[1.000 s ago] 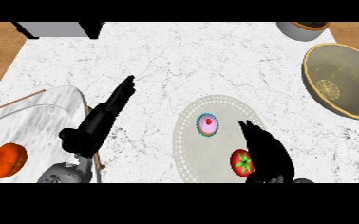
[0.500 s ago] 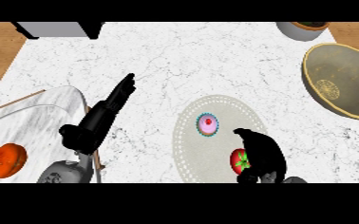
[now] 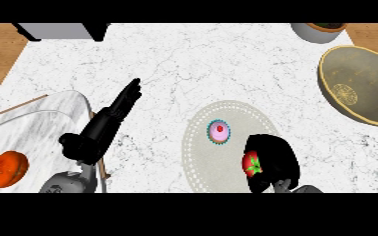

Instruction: Pick the tomato from the placemat and place it in the bowl

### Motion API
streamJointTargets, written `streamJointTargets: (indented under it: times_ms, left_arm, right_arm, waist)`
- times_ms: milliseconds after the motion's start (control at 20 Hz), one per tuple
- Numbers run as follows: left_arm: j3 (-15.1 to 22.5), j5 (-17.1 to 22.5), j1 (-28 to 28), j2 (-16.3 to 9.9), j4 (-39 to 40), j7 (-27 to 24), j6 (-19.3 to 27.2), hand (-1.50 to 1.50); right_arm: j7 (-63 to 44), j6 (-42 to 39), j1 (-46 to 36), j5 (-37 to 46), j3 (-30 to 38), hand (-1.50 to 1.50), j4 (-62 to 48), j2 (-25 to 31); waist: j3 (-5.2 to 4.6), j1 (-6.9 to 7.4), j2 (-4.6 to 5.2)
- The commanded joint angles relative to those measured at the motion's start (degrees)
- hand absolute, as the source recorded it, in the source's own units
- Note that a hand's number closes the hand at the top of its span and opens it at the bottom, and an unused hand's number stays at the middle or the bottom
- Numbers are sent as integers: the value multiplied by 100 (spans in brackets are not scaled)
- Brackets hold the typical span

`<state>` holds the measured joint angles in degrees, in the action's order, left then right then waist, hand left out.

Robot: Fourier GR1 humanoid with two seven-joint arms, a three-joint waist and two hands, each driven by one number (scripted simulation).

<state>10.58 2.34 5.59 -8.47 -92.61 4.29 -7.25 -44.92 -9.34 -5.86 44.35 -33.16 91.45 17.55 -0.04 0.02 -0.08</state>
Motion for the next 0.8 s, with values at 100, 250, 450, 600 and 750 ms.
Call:
streamJointTargets:
  times_ms: [100,250,450,600,750]
  left_arm:
    - [-331,124,111,-87,-64,194,-315,0]
    - [-98,-80,85,139,52,59,12,0]
    - [-159,8,-57,-24,21,-24,-165,0]
    - [-388,106,159,-85,121,37,-181,0]
    - [-95,-223,-133,153,125,-108,86,0]
  right_arm:
    - [103,10,-209,538,251,150,-221,-384]
    - [2009,-491,-76,-24,20,150,457,1141]
    - [3906,-247,204,96,-218,150,900,2426]
    - [4489,665,355,251,512,150,988,2923]
    - [5014,1171,764,-456,1458,150,1464,3328]
  waist:
    - [4,5,6]
    - [7,-34,2]
    - [16,-95,-25]
    - [10,-124,-10]
    - [8,-244,-36]
